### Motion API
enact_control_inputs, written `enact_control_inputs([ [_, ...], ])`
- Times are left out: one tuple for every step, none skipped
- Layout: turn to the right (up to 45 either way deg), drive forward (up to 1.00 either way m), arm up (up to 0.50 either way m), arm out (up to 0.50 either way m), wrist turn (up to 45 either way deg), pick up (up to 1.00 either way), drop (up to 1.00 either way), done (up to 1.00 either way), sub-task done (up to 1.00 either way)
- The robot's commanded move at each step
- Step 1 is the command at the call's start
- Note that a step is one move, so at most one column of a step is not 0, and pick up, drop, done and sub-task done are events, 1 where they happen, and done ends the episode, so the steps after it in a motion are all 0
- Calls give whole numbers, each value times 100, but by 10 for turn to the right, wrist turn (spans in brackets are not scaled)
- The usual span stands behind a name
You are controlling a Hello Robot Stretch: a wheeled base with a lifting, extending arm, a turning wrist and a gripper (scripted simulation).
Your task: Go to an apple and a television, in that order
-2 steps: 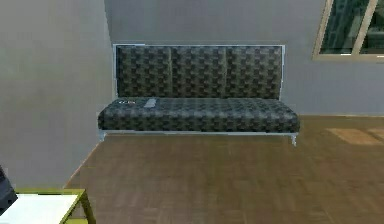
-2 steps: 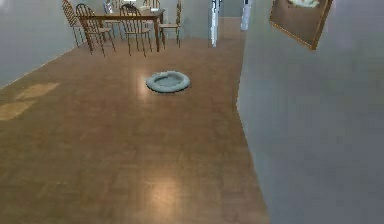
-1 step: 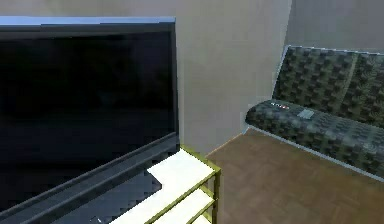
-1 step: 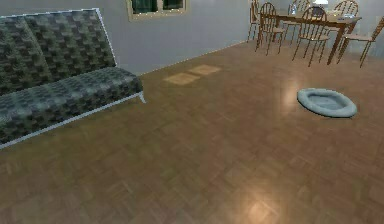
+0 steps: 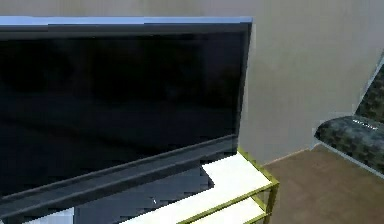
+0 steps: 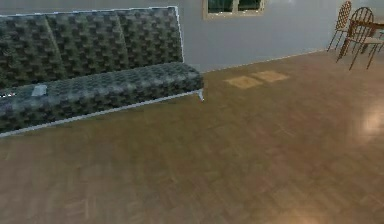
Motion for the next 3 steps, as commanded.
enact_control_inputs([
  [0, 5, 0, 0, 0, 0, 0, 0, 0],
  [-150, 0, 0, 0, 0, 0, 0, 0, 0],
  [0, 0, 0, 0, 0, 0, 0, 100, 0],
])
